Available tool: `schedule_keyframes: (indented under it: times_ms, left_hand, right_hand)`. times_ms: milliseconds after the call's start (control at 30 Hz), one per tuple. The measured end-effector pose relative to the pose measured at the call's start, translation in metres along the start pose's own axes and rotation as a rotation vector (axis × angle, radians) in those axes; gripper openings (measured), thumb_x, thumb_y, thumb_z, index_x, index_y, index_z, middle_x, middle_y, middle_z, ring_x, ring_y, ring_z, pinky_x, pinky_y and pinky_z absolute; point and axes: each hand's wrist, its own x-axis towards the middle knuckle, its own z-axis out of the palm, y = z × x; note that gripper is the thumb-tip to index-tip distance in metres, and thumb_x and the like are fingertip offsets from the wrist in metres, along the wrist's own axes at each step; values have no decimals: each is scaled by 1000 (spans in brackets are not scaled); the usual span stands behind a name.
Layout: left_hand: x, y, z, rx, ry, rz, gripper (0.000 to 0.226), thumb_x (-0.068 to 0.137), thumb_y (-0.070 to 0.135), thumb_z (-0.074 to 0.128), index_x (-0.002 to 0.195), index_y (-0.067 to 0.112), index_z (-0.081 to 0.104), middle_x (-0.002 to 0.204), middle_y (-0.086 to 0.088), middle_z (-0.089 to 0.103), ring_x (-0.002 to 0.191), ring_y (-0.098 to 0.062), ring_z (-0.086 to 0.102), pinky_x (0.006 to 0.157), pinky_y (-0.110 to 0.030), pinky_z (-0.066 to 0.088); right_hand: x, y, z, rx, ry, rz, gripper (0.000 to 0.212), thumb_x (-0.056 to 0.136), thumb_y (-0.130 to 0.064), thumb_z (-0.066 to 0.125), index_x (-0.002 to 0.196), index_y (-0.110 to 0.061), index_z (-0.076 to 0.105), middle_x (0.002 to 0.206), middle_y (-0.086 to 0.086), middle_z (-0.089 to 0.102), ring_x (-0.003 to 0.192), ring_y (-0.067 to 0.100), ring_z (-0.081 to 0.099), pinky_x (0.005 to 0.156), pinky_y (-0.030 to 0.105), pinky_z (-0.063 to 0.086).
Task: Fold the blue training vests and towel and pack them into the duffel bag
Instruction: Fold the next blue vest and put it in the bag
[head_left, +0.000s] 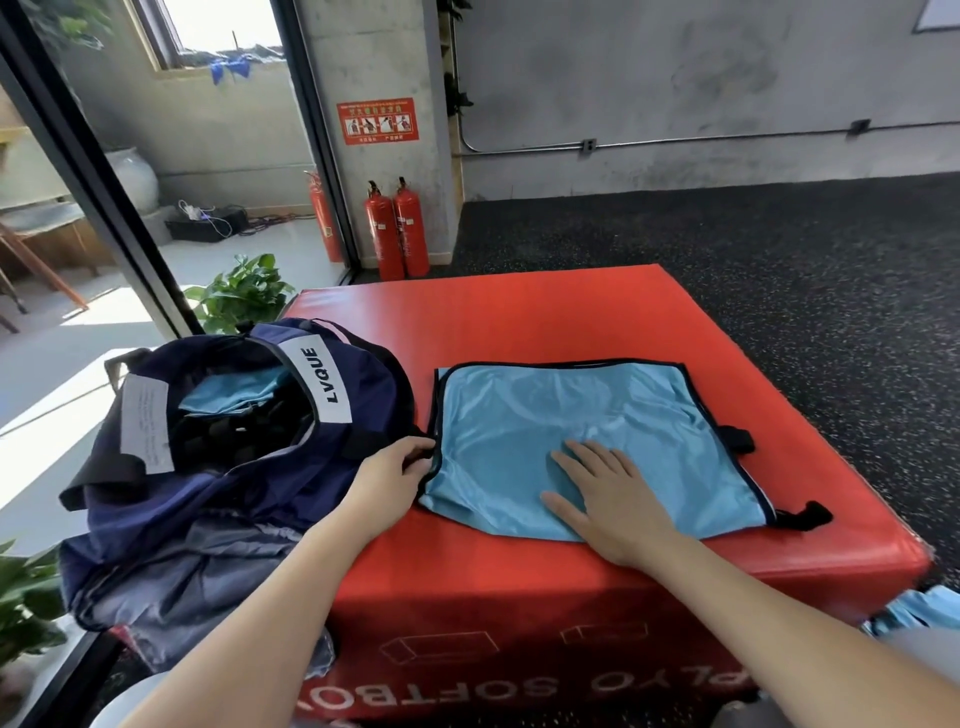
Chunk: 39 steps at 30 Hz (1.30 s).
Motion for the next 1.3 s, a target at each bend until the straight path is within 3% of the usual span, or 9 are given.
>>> schedule_keyframes:
  times_ms: [200, 333, 400, 533, 733, 933, 1133, 1200, 1300]
  left_hand:
    - [0, 0, -2, -4, 75, -33, 16, 95, 23, 66, 111, 22, 65, 101, 8, 63, 84, -14, 64, 76, -20, 49]
    - [-3, 0, -10, 8, 131, -65, 15, 96, 14, 65, 110, 15, 62, 88, 1, 63, 59, -8, 63, 52, -9, 42]
    - [-5, -1, -17, 30, 152, -77, 16, 94, 10, 66, 109, 12, 62, 82, -4, 66, 52, -5, 62, 52, -12, 45]
    - [-12, -13, -33, 163, 183, -90, 22, 87, 13, 72, 108, 11, 64, 77, -8, 70, 64, -17, 68, 70, -36, 58]
    - [-26, -18, -44, 65, 175, -132, 20, 92, -2, 61, 86, 17, 60, 68, -5, 68, 50, -15, 67, 61, -36, 60]
    - [-40, -23, -51, 242, 166, -92, 27, 85, 4, 66, 78, 30, 61, 78, 3, 67, 68, -19, 67, 70, -40, 57]
    - [-57, 4, -39, 430, 225, -75, 32, 87, 9, 53, 113, 26, 64, 109, -4, 58, 104, -33, 61, 83, -42, 51]
    - [-64, 27, -20, 369, 273, 42, 40, 90, 7, 51, 125, 23, 60, 121, -3, 56, 111, -30, 59, 87, -37, 46]
    - [-65, 60, 19, 195, 115, 252, 43, 96, 7, 50, 137, 16, 55, 138, -1, 53, 128, -19, 51, 104, -26, 36]
  right_hand:
    - [0, 2, 2, 4, 10, 0, 75, 97, -74, 15, 161, -33, 15, 168, -10, 9, 155, 12, -1, 126, 38, -2]
    - [0, 2, 3, 8, 12, 5, 74, 98, -73, 17, 160, -33, 15, 168, -11, 9, 155, 11, -1, 126, 38, -2]
    - [0, 2, 3, 5, 16, 5, 74, 98, -73, 17, 160, -33, 15, 168, -11, 10, 155, 11, 0, 126, 37, -1]
    - [1, 1, 2, -9, 28, 5, 75, 97, -74, 16, 160, -33, 18, 168, -10, 11, 155, 11, 2, 127, 38, 0]
    - [0, 0, 0, -13, 17, 11, 75, 97, -74, 16, 160, -33, 16, 168, -10, 11, 155, 11, 1, 127, 37, 0]
    - [-1, -2, -2, 0, 0, 18, 75, 97, -73, 18, 160, -33, 16, 168, -10, 9, 155, 11, 0, 126, 37, -2]
    - [0, -2, 0, -13, 12, 13, 75, 97, -72, 17, 161, -32, 15, 168, -10, 10, 155, 12, -1, 126, 37, -3]
    - [0, -2, 1, -17, 14, 13, 75, 97, -73, 17, 161, -33, 15, 168, -10, 10, 155, 12, -1, 126, 37, -3]
    - [0, -2, 0, -15, 15, 9, 76, 97, -73, 16, 161, -32, 14, 168, -10, 9, 155, 11, -1, 126, 37, -3]
